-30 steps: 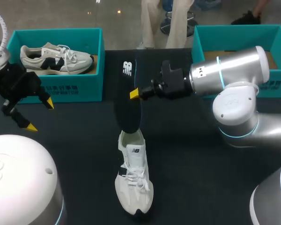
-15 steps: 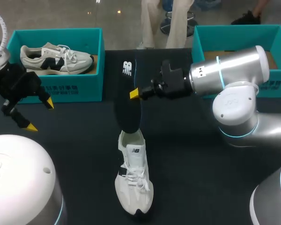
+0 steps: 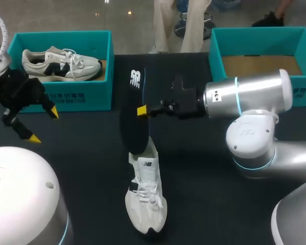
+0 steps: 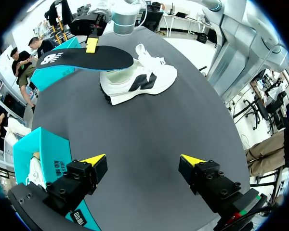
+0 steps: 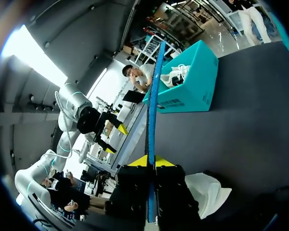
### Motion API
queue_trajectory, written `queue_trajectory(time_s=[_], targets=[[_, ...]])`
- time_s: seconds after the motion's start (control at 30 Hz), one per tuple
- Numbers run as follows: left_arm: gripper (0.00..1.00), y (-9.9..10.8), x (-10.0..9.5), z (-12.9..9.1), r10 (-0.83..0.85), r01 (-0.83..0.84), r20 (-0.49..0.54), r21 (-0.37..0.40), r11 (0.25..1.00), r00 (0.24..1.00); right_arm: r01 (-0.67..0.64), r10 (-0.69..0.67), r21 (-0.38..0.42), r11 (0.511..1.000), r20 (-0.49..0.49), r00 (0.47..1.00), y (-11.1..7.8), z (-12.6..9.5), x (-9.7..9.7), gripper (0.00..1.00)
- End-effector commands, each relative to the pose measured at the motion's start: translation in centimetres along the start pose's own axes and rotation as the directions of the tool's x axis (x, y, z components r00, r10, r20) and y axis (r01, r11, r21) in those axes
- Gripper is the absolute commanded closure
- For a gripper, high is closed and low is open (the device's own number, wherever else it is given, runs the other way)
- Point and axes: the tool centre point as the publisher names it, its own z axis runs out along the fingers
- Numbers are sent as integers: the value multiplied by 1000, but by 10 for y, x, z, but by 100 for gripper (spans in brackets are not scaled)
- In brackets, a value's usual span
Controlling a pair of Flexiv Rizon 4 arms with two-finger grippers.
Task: Take the shoe out of the shoebox, open the shoe tongue, remove and reinsert the insole, then place the shoe into the shoebox
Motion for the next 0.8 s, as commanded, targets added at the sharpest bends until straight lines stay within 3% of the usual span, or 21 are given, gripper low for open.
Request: queue_trajectory(time_s=[0.03, 0.3, 0.6, 0.8], targets=[[0, 0, 1, 0, 0, 0, 0, -2, 1000, 1000, 2, -4, -74, 997, -27, 1000, -7, 17, -4, 100], [0, 0, 1, 0, 0, 0, 0, -2, 1000, 1000, 26, -31, -75, 997, -60, 998, -5, 31, -13, 100], [0, 0, 1, 0, 0, 0, 0, -2, 1000, 1000, 45, -50, -81, 996, -50, 997, 1, 29, -19, 100], [0, 0, 1, 0, 0, 0, 0, -2, 1000, 1000, 48, -53, -88, 995, -51, 997, -6, 28, -25, 100]])
